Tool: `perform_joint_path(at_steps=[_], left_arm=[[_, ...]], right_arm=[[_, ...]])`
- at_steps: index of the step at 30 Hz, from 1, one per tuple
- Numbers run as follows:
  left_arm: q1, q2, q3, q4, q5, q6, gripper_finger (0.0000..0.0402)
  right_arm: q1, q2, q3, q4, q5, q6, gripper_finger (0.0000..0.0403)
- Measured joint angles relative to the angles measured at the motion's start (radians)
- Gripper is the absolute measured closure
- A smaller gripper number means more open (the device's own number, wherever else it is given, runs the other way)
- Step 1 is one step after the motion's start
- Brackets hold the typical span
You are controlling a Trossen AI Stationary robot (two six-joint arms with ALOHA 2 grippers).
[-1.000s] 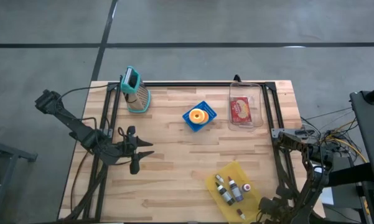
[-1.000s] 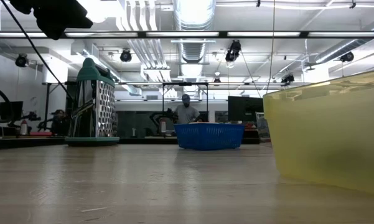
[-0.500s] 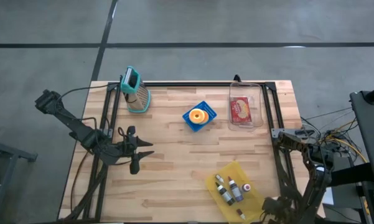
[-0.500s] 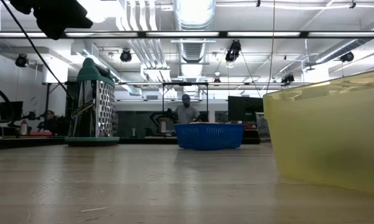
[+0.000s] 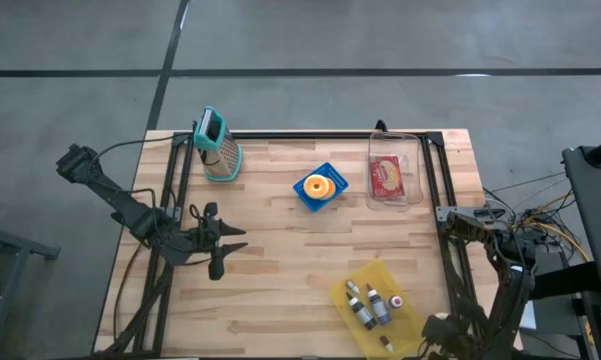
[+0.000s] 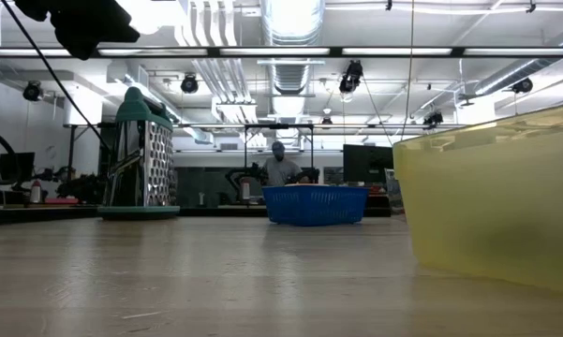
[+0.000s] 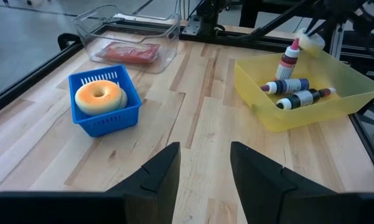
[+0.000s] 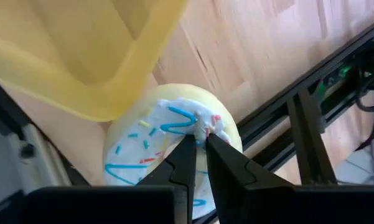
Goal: Pick & Place Food Item
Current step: Stack the orange donut on top of the top orange donut in the blue bin
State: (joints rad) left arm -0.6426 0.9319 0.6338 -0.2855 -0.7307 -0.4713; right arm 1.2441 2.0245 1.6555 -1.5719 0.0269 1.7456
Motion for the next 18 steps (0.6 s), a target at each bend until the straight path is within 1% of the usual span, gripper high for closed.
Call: perform_joint_path(at_steps=[11,18], left_arm=[[0.0,0.0,0.0,0.0,0.0,0.0,0.0252],[0.0,0.0,0.0,0.0,0.0,0.0,0.0252]], right_arm=[[-0.007,-0.067,0.026,0.0,0.008,0.134,0.0372],[-0.008,-0.092,0.024,0.0,0.012,0.141,0.0372]])
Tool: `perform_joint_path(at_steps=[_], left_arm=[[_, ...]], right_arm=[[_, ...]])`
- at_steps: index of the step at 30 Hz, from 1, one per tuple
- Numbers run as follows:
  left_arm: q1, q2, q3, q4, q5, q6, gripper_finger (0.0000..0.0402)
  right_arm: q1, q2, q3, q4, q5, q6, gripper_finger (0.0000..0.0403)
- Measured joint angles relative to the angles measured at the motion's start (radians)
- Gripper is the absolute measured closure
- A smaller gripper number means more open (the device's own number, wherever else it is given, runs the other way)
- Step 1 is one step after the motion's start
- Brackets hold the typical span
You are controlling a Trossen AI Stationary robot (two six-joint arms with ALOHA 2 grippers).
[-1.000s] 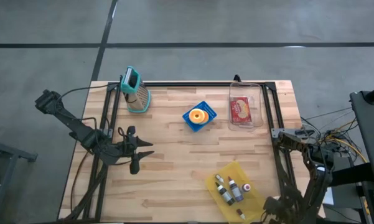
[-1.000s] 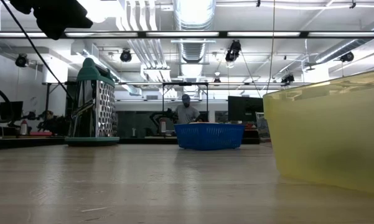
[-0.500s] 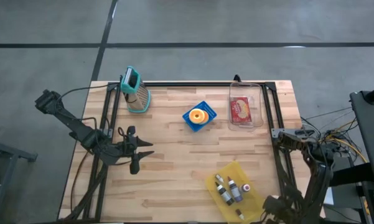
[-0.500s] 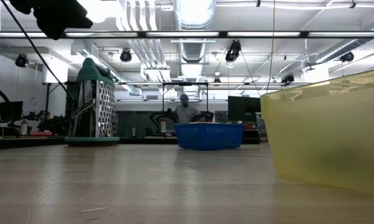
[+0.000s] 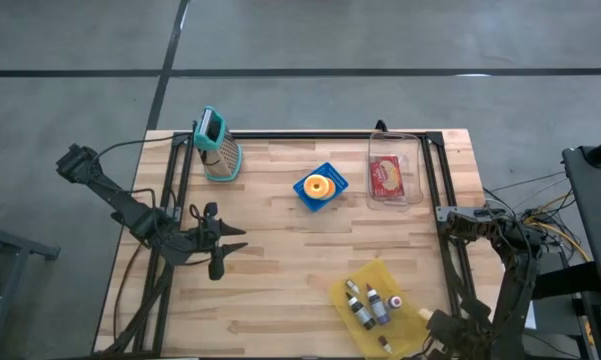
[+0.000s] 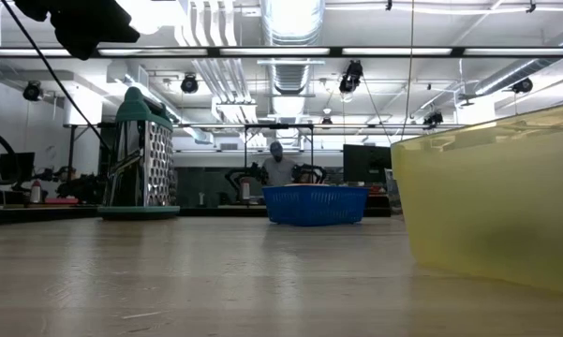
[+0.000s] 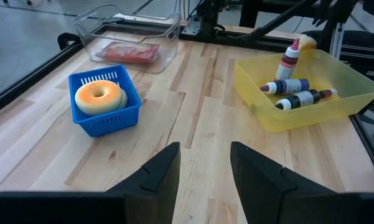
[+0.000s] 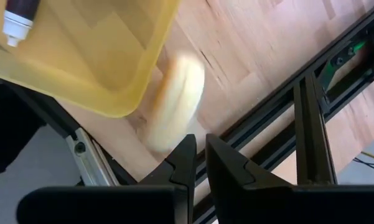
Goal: Pick & Place Food Item
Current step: Stack the orange donut on top of the top orange donut in the blue bin
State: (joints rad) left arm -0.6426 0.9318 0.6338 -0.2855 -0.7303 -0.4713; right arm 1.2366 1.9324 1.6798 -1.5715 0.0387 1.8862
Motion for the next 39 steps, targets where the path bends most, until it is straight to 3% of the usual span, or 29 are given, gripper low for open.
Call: perform_joint_path(at_steps=[10,17,24,29,35,39], left_arm=[[0.0,0.0,0.0,0.0,0.0,0.0,0.0252],[0.0,0.0,0.0,0.0,0.0,0.0,0.0252],[0.0,0.0,0.0,0.0,0.0,0.0,0.0252],[0.0,0.0,0.0,0.0,0.0,0.0,0.0252],[0.0,0.0,0.0,0.0,0.0,0.0,0.0252],[0.0,0.0,0.0,0.0,0.0,0.0,0.0252]], right_arm=[[0.0,0.0,-0.026,0.0,0.0,-0.002,0.0372],[-0.001,0.0,-0.115,0.0,0.076,-0.008,0.0372],[-0.025,-0.016,-0.189,0.001,0.077,-0.029,0.0372],[-0.044,-0.077,-0.227,0.081,0.093,0.089,0.0372],[-0.062,-0.185,-0.256,0.089,0.199,0.161,0.0372],[-0.114,-0.284,-0.328,0.11,0.098,0.15,0.0372]])
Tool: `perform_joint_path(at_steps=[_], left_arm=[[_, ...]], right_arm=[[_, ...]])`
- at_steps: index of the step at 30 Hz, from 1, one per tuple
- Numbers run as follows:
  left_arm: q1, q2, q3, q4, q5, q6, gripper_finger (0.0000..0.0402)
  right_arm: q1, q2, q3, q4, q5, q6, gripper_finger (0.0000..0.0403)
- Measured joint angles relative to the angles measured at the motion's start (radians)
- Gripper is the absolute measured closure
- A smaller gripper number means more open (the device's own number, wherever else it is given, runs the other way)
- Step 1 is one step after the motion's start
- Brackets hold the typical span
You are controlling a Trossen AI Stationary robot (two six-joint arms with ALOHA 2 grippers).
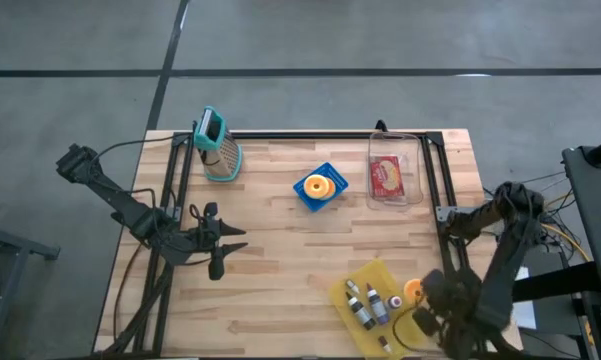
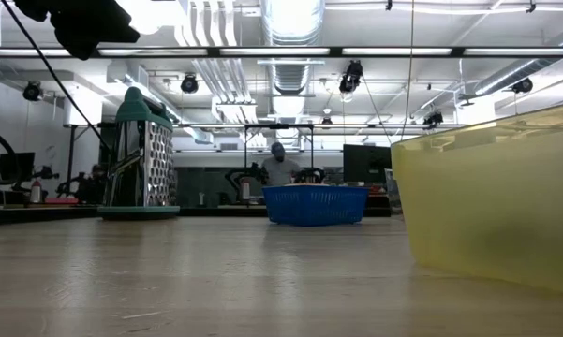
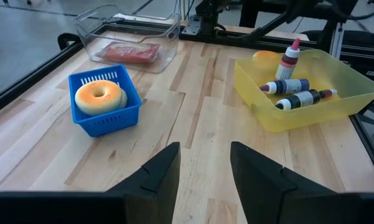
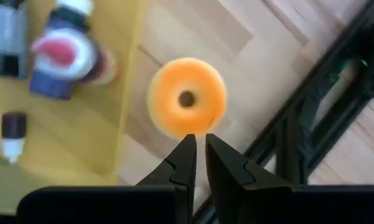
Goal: Pick & Place Food Item
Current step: Stack the orange donut on top of the top orange donut in the blue bin
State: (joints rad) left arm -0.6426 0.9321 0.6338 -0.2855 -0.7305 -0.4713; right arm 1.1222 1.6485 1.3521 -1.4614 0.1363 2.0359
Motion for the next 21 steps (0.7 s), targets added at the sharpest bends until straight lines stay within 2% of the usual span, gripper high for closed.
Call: perform_joint_path(at_steps=[2,6,8,12,16,18,21], left_arm=[[0.0,0.0,0.0,0.0,0.0,0.0,0.0252],[0.0,0.0,0.0,0.0,0.0,0.0,0.0252],[0.0,0.0,0.0,0.0,0.0,0.0,0.0252],[0.0,0.0,0.0,0.0,0.0,0.0,0.0252],[0.0,0.0,0.0,0.0,0.0,0.0,0.0252],[0.0,0.0,0.0,0.0,0.0,0.0,0.0252],[0.0,0.0,0.0,0.0,0.0,0.0,0.0252]], right_arm=[[-0.028,-0.058,-0.054,0.017,-0.01,-0.001,0.0372],[-0.053,-0.186,-0.178,0.096,0.094,0.013,0.0372],[-0.061,-0.248,-0.252,0.165,0.105,0.029,0.0372],[-0.077,-0.343,-0.411,0.389,0.034,0.033,0.0372],[-0.075,-0.386,-0.553,0.596,-0.049,0.049,0.0372],[-0.075,-0.396,-0.596,0.647,-0.067,0.068,0.0372],[-0.077,-0.404,-0.612,0.633,-0.069,0.082,0.0371]])
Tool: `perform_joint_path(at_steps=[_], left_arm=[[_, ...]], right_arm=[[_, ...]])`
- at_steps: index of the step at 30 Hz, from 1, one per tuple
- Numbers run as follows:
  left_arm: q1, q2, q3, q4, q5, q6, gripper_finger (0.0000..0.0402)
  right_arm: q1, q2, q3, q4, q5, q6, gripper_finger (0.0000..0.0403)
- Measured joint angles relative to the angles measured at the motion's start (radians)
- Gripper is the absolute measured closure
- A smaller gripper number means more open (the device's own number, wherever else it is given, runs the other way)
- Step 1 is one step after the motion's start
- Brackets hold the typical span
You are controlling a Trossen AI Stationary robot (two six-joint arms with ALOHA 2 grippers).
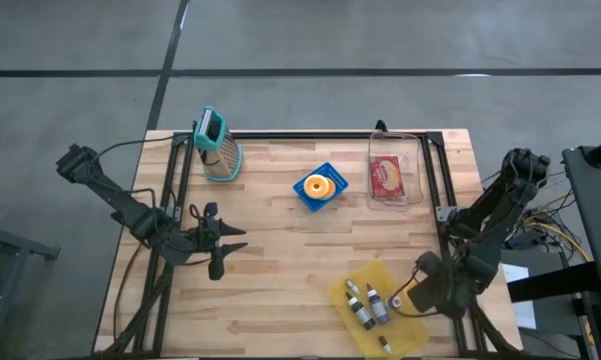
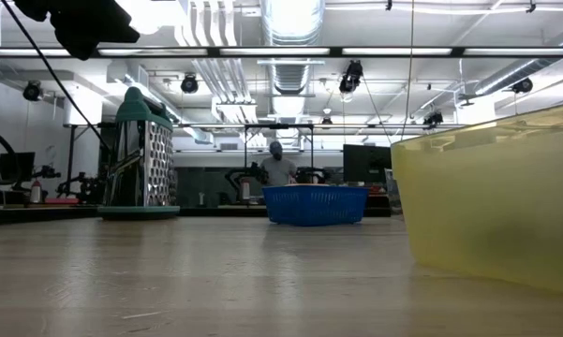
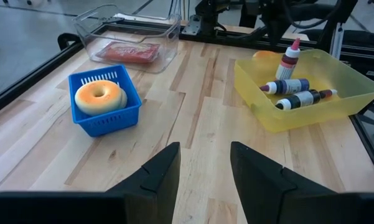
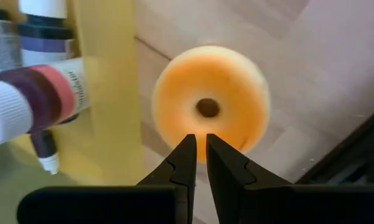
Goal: Pick & Place Food Item
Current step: Stack the orange donut on top of the top orange donut in the blue bin
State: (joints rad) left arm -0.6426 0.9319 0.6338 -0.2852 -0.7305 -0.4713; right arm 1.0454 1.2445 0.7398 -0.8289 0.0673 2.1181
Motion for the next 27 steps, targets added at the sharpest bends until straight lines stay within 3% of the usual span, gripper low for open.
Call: perform_joint_path(at_steps=[10,22,27], left_arm=[[0.0,0.0,0.0,0.0,0.0,0.0,0.0252],[0.0,0.0,0.0,0.0,0.0,0.0,0.0252],[0.0,0.0,0.0,0.0,0.0,0.0,0.0252]], right_arm=[[0.0,-0.001,-0.002,-0.062,0.018,0.032,0.0372],[-0.029,0.0,0.006,-0.128,-0.167,0.056,0.0371],[-0.029,0.0,0.006,-0.128,-0.174,0.029,0.0371]])
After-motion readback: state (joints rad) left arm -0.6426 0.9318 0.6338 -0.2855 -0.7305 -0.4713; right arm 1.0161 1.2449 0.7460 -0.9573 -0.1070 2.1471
